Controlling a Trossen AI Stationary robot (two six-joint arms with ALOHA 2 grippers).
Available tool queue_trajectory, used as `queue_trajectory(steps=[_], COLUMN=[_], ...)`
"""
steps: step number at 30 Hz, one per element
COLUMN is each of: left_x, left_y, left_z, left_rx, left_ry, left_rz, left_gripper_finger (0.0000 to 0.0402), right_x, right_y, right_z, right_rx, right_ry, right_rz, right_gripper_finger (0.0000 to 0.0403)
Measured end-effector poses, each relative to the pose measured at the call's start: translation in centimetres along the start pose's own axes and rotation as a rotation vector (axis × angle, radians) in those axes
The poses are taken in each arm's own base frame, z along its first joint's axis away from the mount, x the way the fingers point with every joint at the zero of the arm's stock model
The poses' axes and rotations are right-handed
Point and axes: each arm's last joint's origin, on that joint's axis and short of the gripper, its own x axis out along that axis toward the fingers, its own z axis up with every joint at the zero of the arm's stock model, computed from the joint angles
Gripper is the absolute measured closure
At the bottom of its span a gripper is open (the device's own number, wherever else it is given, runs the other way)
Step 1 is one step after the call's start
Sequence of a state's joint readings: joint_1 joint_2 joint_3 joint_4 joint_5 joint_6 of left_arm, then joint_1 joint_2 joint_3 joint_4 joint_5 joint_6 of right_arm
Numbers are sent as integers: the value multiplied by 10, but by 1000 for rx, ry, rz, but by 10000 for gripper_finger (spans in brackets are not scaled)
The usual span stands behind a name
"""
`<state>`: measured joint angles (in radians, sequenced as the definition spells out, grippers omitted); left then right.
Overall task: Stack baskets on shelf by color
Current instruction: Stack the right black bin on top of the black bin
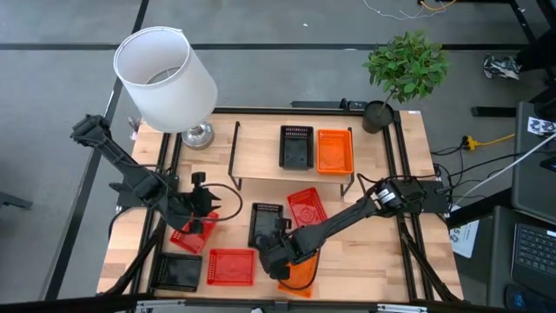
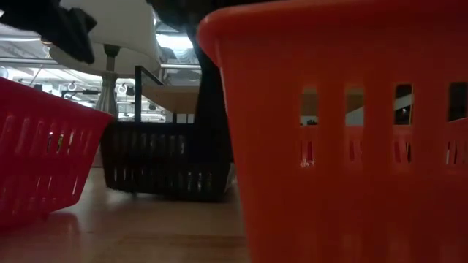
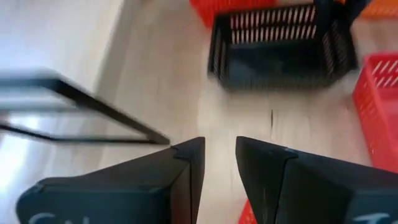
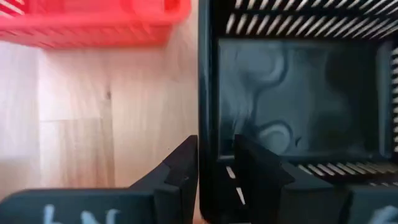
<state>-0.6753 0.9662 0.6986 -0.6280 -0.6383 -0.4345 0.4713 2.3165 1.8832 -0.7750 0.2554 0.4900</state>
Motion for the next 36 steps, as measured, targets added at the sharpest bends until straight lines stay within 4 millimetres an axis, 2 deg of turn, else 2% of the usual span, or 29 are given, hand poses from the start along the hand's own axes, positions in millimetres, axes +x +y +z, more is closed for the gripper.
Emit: queue_trajectory(steps=[5,8,11,15,21,26,30,36], left_x=[15,24,30,32,32,32,32,32], left_y=[-6,-10,-12,-13,-13,-13,-13,-14], left_z=[-23,-36,-42,-43,-42,-42,-40,-39], left_rx=[-46,-64,-68,-65,-70,-77,-86,-95], left_ry=[-4,-35,-82,-135,-141,-154,-165,-175], left_rz=[-24,-47,-65,-75,-75,-61,-60,-66], left_gripper_finger=[318,318,318,318,318,318,318,318], right_x=[3,3,3,-7,-56,-114,-155,-214], right_y=[-1,-1,-2,-1,3,0,-18,-62], right_z=[-3,-2,-2,4,33,49,41,32], right_rx=[2,3,-6,-4,-70,-154,-193,-192], right_ry=[11,14,16,23,-36,-48,-82,-140], right_rz=[-2,0,2,16,59,71,33,-248], right_gripper_finger=[309,341,390,399,401,401,402,402])
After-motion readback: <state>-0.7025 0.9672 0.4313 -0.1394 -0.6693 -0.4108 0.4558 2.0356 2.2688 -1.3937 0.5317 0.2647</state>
